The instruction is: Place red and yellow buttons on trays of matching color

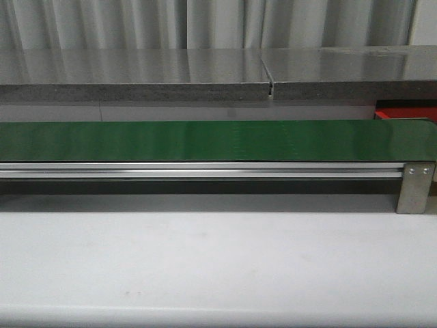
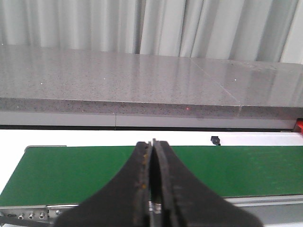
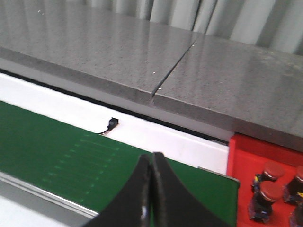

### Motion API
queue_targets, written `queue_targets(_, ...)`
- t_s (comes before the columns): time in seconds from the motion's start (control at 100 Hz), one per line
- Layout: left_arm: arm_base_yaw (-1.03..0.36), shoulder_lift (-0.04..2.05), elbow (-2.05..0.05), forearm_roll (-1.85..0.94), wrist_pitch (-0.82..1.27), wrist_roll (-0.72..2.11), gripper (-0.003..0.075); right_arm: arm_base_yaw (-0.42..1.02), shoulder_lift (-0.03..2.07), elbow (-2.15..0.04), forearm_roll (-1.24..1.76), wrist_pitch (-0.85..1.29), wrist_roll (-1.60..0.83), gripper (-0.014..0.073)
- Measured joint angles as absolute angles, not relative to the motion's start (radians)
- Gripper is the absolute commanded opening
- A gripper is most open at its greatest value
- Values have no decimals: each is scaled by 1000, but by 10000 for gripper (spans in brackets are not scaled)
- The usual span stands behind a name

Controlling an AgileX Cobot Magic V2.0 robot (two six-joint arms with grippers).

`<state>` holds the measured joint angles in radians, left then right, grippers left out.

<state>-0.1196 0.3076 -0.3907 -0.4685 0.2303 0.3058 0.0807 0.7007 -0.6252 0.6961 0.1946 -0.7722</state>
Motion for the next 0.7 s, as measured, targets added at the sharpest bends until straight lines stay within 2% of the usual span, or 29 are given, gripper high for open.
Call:
queue_targets(0.33, -120, 308, -391, -469, 230, 306, -20, 65, 453, -443, 74, 135, -106, -118)
queue_targets(0.53, -120, 308, -391, -469, 230, 306, -20, -16, 270, -297, 0, 119, 0, -118)
queue_targets(0.7, -120, 308, -391, -469, 230, 306, -20, -26, 109, -159, -18, 119, 41, -118)
